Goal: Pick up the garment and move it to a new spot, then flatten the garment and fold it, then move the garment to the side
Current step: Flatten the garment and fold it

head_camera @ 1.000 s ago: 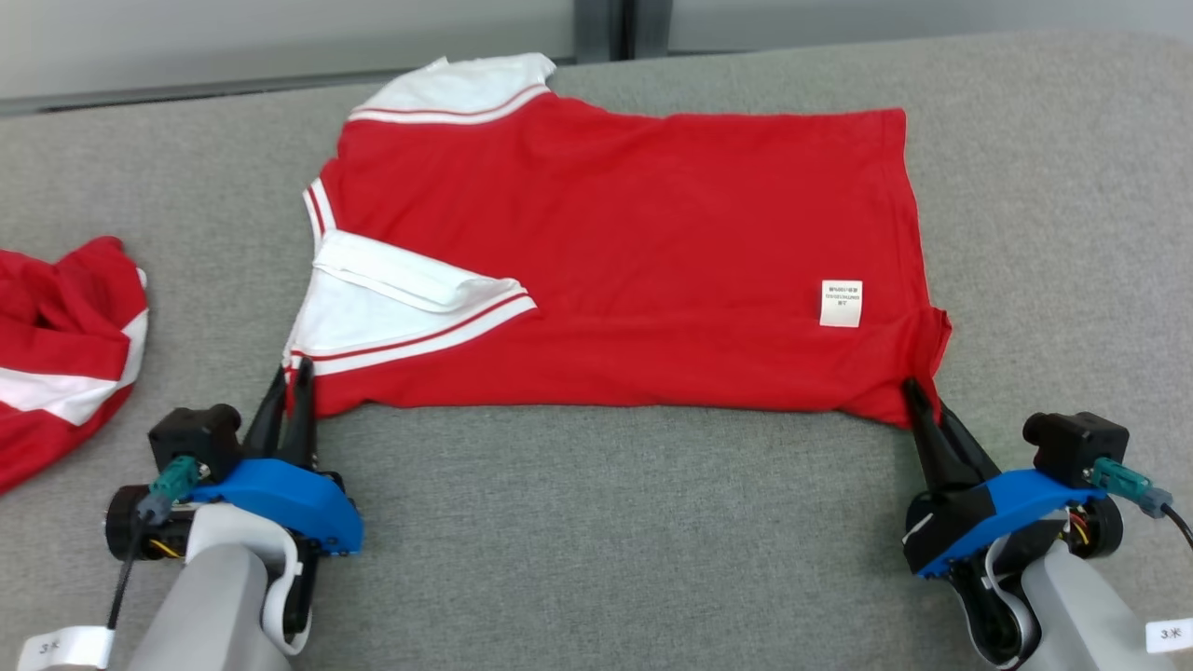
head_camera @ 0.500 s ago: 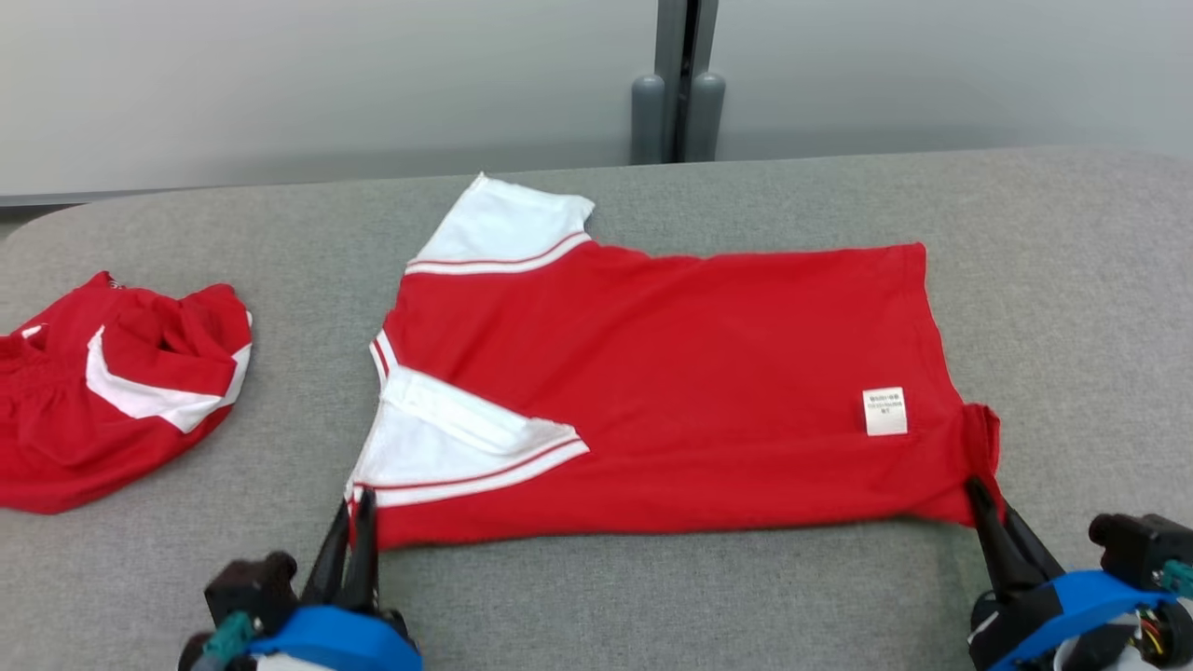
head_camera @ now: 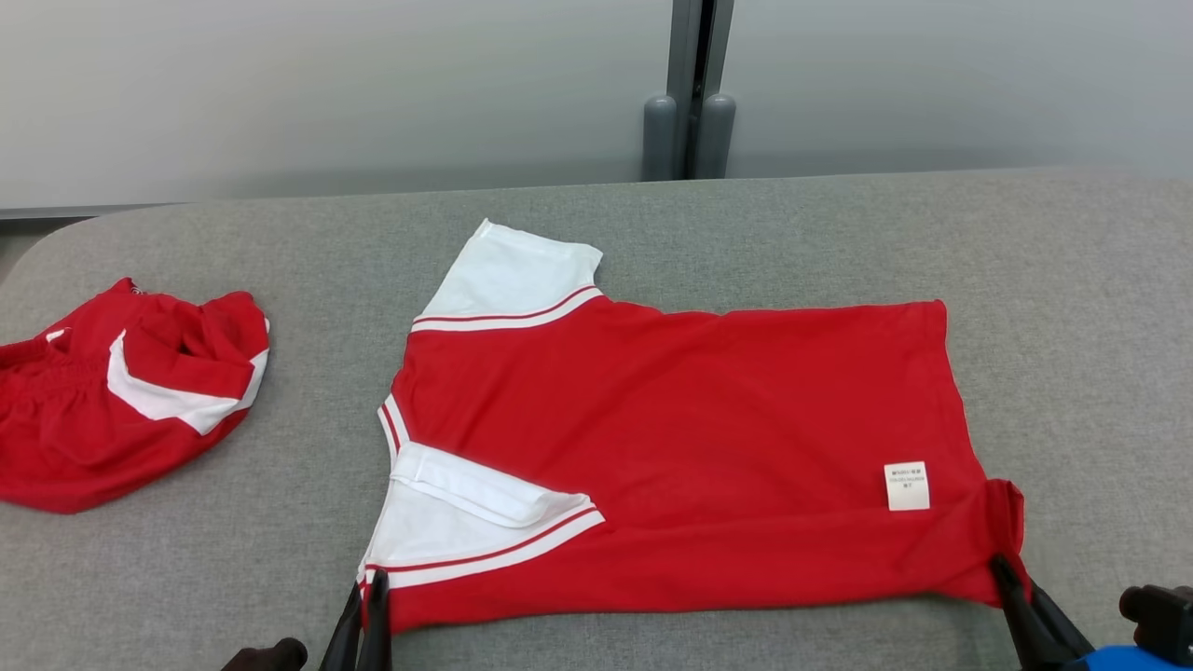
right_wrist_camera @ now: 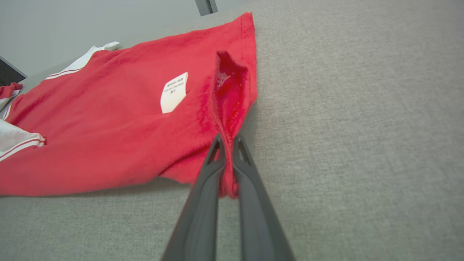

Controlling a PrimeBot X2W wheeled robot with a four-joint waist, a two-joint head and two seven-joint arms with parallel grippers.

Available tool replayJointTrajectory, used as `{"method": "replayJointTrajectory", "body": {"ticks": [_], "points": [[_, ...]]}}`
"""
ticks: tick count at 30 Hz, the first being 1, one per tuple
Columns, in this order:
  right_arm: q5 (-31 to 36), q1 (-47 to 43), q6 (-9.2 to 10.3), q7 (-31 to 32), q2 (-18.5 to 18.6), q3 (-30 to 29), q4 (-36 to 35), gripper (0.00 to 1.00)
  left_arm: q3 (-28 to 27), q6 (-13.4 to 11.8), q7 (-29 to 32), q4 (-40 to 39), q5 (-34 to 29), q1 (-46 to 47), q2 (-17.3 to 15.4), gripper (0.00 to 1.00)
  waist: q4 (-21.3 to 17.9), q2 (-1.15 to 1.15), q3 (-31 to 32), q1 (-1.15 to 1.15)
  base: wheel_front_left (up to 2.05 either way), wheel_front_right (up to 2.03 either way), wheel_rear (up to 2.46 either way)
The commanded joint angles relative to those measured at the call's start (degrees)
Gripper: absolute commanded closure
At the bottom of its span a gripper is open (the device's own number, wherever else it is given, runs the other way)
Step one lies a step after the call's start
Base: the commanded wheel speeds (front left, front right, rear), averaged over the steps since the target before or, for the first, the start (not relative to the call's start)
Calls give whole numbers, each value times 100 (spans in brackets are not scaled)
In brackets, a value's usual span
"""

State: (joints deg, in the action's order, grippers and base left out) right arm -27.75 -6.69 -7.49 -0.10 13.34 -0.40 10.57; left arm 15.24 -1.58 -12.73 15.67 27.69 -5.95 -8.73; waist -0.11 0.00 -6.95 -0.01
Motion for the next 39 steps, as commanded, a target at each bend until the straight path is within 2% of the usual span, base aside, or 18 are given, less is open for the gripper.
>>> {"method": "replayJointTrajectory", "body": {"ticks": [1,2,3,4,5,6,16,27,39], "points": [[4,-111,-1,41,-50,-50,-69,100,-31,-35,0,-56,44,-48,-16,100,-10,0,0,1,0,0,0],[40,-148,-1,96,-85,-93,-119,100,-37,-51,7,-78,61,-88,-9,100,-13,0,1,1,0,0,0],[64,-173,-1,129,-126,-117,-152,98,-48,-65,1,-90,58,-109,-8,92,-20,0,-1,1,0,0,0],[88,-182,-1,155,-178,-139,-171,63,-58,-84,-14,-99,61,-119,-10,63,-27,0,-2,1,0,0,0],[111,-187,-1,192,-220,-160,-176,5,-68,-92,-36,-106,65,-117,-5,0,-32,0,-2,1,0,0,0],[133,-183,-1,199,-248,-173,-170,0,-103,-101,-67,-119,86,-95,12,0,-36,0,-4,1,0,0,0],[633,485,-1,-182,-202,-188,-312,0,-459,-134,-237,-283,-150,399,-90,0,-162,0,48,1,0,0,0],[969,1368,-1,-841,-524,38,-285,0,-878,-151,-252,-764,-611,979,-102,0,-232,0,60,1,0,0,0],[1243,1629,-1,-1143,-851,353,-75,0,-1038,-13,-252,-361,-1046,1295,-35,0,-206,0,89,1,0,0,0]]}}
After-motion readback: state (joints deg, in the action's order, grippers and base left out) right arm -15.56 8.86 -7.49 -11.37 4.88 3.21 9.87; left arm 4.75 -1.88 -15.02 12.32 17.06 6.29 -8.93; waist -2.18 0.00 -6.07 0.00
